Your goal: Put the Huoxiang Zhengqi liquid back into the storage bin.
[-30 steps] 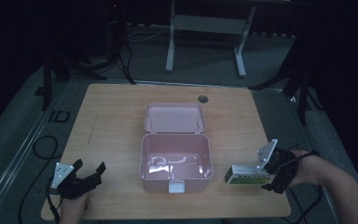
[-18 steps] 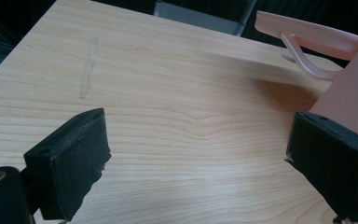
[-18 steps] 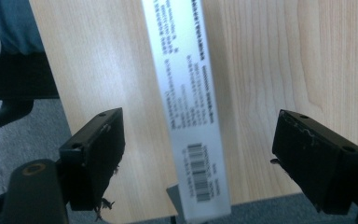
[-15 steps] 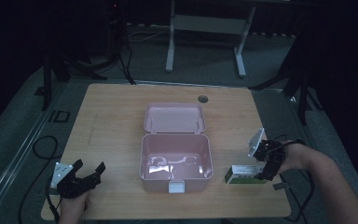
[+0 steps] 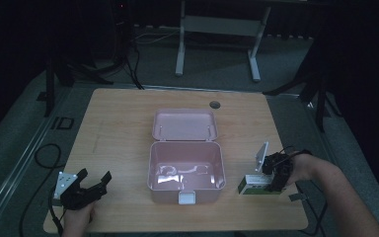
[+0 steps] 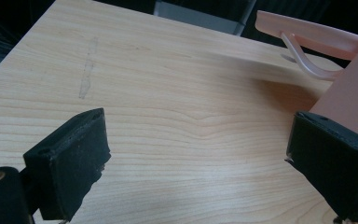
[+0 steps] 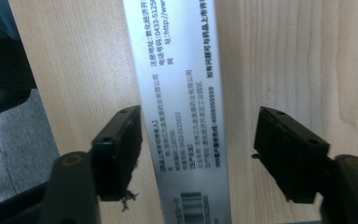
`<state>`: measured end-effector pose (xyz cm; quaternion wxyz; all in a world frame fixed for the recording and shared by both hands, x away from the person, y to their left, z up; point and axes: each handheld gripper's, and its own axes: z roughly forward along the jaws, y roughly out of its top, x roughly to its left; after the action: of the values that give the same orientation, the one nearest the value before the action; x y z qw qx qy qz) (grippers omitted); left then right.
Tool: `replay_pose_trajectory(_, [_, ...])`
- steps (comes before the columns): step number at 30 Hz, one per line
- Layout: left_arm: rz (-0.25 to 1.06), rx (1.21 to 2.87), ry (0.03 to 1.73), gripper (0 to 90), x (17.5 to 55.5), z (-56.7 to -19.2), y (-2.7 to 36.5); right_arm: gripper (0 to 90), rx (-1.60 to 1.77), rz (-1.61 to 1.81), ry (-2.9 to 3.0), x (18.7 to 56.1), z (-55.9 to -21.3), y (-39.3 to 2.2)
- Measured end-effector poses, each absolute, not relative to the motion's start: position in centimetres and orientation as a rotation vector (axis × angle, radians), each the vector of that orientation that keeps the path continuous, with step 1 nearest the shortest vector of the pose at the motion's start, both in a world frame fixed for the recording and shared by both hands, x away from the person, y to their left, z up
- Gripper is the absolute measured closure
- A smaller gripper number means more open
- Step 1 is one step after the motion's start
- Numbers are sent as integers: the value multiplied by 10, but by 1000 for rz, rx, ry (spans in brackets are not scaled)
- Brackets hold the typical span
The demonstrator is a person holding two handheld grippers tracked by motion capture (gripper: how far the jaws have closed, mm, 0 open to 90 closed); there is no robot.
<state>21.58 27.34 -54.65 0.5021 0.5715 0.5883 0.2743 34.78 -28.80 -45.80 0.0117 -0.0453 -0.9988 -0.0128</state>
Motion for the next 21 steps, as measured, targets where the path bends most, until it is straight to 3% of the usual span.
replay_pose_trajectory(12, [667, 1385, 1418, 59, 216, -546, 273, 454, -54, -14, -3125, 347, -453, -283])
replay_pose_trajectory(18, [666, 1385, 1421, 59, 216, -547, 273, 597, 28, 7, -3123, 344, -454, -279])
replay_pose_trajectory(21, [666, 1385, 1423, 58, 216, -547, 273, 616, 68, 6, -3126, 343, -454, -279])
